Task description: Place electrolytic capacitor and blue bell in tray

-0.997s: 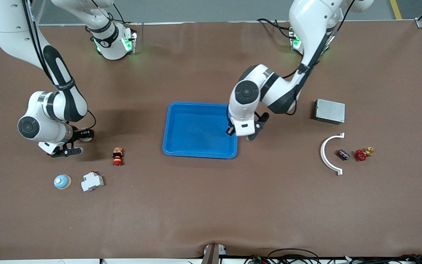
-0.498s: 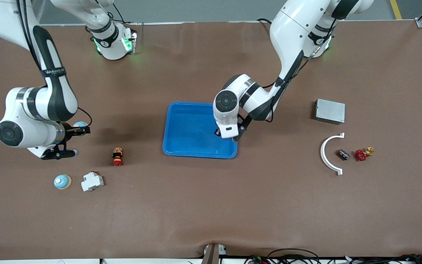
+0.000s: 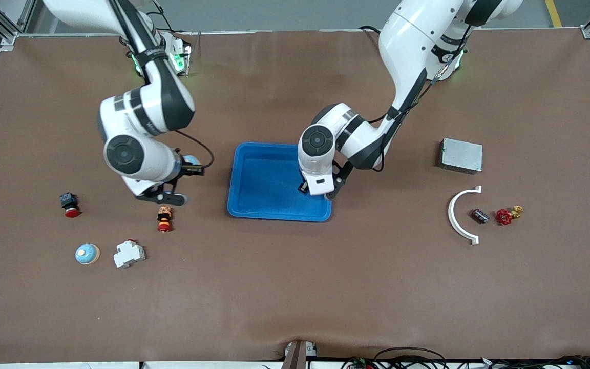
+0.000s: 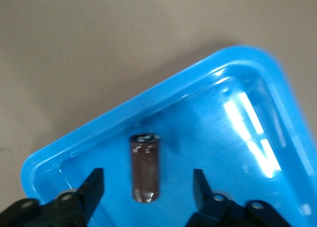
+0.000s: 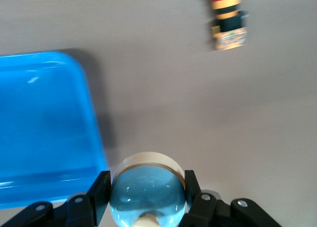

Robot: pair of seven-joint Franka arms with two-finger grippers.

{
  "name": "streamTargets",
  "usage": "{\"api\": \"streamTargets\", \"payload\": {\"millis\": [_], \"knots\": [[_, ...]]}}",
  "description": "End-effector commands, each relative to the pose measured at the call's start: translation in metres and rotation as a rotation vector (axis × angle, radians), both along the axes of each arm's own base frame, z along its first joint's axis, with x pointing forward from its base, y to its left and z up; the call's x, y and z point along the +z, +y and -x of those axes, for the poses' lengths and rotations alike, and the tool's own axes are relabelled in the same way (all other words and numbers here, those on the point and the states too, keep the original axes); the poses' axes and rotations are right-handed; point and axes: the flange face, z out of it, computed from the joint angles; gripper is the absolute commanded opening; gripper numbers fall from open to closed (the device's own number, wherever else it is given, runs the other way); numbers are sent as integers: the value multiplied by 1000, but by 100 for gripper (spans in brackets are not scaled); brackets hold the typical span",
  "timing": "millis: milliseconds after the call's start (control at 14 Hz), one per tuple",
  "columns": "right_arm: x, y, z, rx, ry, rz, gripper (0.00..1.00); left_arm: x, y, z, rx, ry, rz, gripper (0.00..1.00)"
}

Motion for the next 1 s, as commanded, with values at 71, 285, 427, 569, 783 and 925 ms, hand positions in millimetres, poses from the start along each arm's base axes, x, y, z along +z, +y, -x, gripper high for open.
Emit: {"api": "streamTargets", "payload": {"millis": [71, 285, 427, 569, 783, 925], "knots": [[-6, 62, 11, -103, -66, -37, 10, 60, 43, -29, 39, -43, -44, 100], [-49, 112, 28, -127, -104, -16, 10, 94, 81, -46, 34, -46, -103, 100], [-78, 132, 40, -116, -102, 2, 10, 111, 114, -57, 8, -10, -131, 100], [-97, 138, 46, -102, -86, 19, 10, 117, 151, -68, -10, 11, -177, 100], [-119, 137, 48, -97, -73, 38, 11, 112, 226, -82, -75, 61, -210, 100], [-130, 147, 56, -78, -75, 42, 12, 106, 290, -96, -104, 100, -198, 100]]}}
